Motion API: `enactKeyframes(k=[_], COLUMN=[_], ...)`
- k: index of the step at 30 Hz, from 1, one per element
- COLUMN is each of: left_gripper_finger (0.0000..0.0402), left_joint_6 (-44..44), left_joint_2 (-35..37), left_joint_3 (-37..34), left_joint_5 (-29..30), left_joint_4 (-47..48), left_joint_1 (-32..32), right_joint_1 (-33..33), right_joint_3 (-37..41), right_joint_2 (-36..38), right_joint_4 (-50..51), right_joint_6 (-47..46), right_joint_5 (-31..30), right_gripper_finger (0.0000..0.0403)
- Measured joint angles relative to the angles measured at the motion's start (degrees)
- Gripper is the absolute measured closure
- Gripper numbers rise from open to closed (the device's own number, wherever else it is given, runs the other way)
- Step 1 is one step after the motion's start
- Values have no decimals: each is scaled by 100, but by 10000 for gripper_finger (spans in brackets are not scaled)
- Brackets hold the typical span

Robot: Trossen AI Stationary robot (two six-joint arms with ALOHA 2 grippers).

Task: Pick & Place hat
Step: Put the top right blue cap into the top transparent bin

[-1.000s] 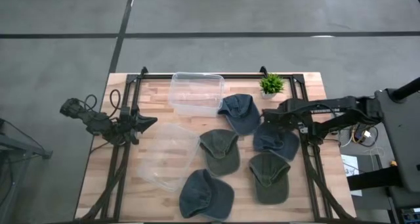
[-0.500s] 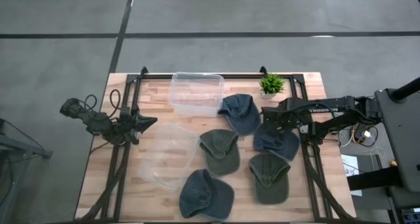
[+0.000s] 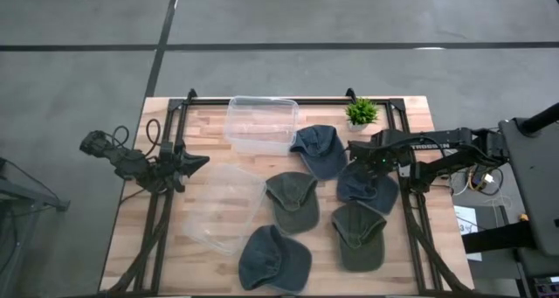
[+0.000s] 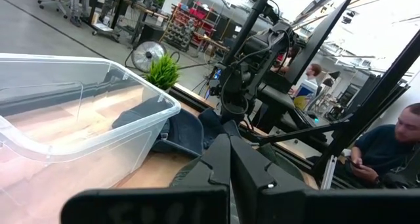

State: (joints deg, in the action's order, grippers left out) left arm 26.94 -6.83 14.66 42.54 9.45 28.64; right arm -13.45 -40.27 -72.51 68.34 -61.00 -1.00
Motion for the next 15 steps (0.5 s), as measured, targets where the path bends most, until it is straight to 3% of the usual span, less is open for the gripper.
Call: enactKeyframes(k=[7,15], left_gripper_finger=[399,399], left_joint_6=[-15,-22], left_joint_2=[-2,-1], left_joint_3=[0,0], left_joint_5=[-1,0], left_joint_4=[0,0], left_joint_1=[0,0], right_joint_1=[0,0], right_joint_3=[0,0], right_joint_2=[0,0], right_joint_4=[2,7], right_joint_6=[1,-16], right_joint_5=[3,-32], right_gripper_finger=[279,372])
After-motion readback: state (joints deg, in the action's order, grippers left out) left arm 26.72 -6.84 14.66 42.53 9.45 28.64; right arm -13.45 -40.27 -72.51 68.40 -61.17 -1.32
